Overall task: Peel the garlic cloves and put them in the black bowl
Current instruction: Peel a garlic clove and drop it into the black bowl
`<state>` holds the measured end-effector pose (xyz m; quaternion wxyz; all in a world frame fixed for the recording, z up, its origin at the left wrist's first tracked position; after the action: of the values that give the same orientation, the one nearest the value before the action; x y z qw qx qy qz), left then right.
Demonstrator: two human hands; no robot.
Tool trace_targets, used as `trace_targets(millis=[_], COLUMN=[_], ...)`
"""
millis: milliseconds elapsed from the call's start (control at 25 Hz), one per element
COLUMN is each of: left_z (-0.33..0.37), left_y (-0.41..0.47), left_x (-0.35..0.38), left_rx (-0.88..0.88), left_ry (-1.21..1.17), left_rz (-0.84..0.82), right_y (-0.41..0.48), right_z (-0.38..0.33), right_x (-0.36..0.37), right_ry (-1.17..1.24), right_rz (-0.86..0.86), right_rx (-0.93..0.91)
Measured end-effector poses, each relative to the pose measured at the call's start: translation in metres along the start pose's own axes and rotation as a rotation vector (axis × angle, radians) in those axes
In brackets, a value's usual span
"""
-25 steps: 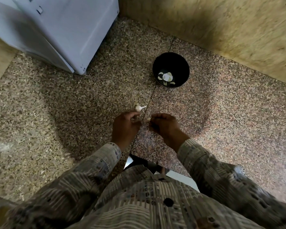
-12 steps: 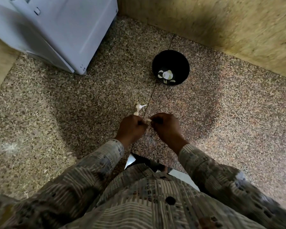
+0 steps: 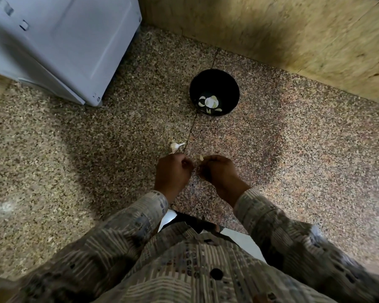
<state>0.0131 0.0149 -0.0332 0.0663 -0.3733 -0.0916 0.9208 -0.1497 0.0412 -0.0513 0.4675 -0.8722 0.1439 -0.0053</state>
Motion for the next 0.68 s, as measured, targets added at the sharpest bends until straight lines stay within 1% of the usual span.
trace_targets(millis=[80,160,280,400,480,560,680], left_z=[0.008,0.012,0.019,0.025,0.028,0.033,0.037], left_y=[0.004,0.006,0.008,0.012,0.016,0.018,0.016], left_x=[0.011,0.023,0.039,0.048,0.051,0.051,0.053], left_rx=[-0.035,-0.042,-0.039,-0.023,0.035,0.1,0.17], left_ry=[-0.046,-0.151,-0.255,-0.251,-0.169,-0.088,-0.074], left_rz=[-0.009,-0.096,-0.247,-0.35,-0.372,-0.352,-0.309], right_y=[-0.002,-0.005,-0.002,0.005,0.011,0.018,0.026], right_z=[0.007,0.011,0.01,0.005,0.004,0.002,-0.004], right_x=[-0.001,-0.002,-0.017,-0.033,-0.038,-0.038,-0.043], right_ry=[0.061,0.067,-0.067,-0.17,-0.243,-0.35,-0.41], right_rz=[0.046,0.088,0.169,0.149,0.107,0.078,0.055], right_rx=[0.02,0.001,-0.079,-0.07,-0.047,-0.041,0.004])
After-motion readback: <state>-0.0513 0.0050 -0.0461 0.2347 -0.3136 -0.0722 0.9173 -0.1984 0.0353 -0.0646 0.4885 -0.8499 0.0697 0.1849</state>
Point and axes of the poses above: each hand's wrist, its own y-axis towards the middle knuckle, its own x-axis out of the palm, z = x × y, the point moved 5 cm from there along y, towards the middle knuckle, and after that the axes turned 5 degrees about -y, right-handed, at the moved point
